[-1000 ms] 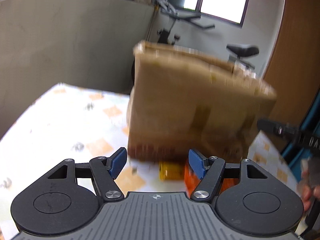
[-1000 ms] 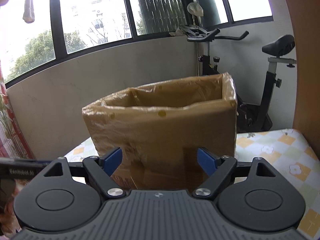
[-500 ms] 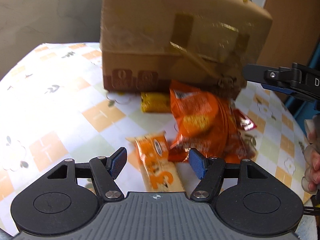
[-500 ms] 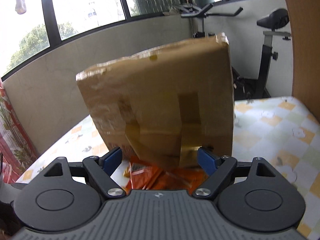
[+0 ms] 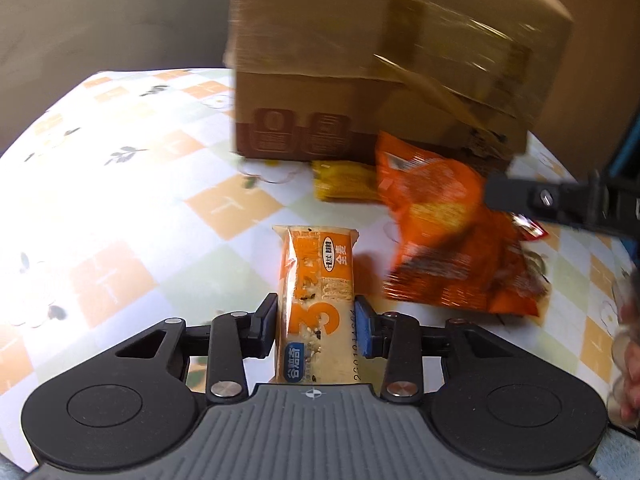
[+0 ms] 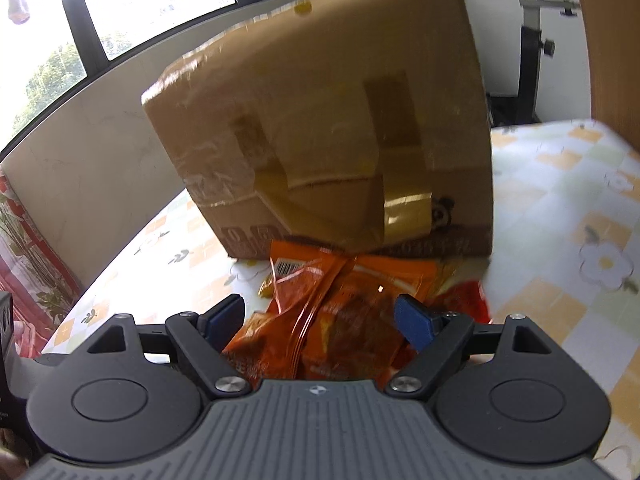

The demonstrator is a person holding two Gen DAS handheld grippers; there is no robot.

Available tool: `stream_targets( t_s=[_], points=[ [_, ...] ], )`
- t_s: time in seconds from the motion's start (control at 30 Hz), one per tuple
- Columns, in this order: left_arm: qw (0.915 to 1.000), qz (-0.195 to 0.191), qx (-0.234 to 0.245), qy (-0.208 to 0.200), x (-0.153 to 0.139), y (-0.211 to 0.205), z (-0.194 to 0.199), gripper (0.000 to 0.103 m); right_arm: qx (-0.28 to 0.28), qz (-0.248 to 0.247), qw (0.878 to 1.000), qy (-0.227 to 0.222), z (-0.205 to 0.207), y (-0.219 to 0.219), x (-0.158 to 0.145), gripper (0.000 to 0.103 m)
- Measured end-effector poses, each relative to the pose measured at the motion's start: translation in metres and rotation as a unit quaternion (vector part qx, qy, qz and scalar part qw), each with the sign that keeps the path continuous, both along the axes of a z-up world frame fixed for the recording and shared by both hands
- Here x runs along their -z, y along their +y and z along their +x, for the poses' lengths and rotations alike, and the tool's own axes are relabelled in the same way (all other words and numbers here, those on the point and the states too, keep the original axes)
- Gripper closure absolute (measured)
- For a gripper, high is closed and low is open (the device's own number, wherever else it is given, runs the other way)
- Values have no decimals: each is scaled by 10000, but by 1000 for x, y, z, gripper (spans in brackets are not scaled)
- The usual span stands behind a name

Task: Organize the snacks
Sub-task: 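Grasp the orange snack bar with left tool while right tool grasps orange chip bag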

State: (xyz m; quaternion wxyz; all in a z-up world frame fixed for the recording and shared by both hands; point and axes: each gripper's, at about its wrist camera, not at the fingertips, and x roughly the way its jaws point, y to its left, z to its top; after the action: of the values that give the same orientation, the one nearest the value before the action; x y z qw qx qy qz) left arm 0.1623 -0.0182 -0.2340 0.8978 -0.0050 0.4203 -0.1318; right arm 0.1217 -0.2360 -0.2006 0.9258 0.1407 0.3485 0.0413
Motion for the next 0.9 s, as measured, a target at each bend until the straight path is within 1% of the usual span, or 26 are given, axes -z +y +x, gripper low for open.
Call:
stream_targets(
  t_s=[0.13,0.23,0.33,0.5,0.57,0.7,0.9],
  points=[
    [9993,-64,-355,-58,0,18,5,63,112,-50,9998,181,9,3,6,15],
    [9985,-116,-526,-99,1,27,8,63,211,-16,9993,307,16,3,11,14],
    [9982,-146,-573,-131,2,31,11,62,334,-55,9987,389,24,5,15,10],
    [9983,-134,-540,-174,3,30,13,62,419,-159,9976,535,40,12,26,10],
    [9983,-153,-526,-185,3,30,14,62,313,-358,9973,556,41,19,30,10],
    [9982,-214,-515,-197,4,32,14,62,35,-864,9952,459,40,35,31,10],
    [9982,-210,-514,-215,3,32,10,62,-285,-1302,9907,280,29,47,34,10]
  ],
)
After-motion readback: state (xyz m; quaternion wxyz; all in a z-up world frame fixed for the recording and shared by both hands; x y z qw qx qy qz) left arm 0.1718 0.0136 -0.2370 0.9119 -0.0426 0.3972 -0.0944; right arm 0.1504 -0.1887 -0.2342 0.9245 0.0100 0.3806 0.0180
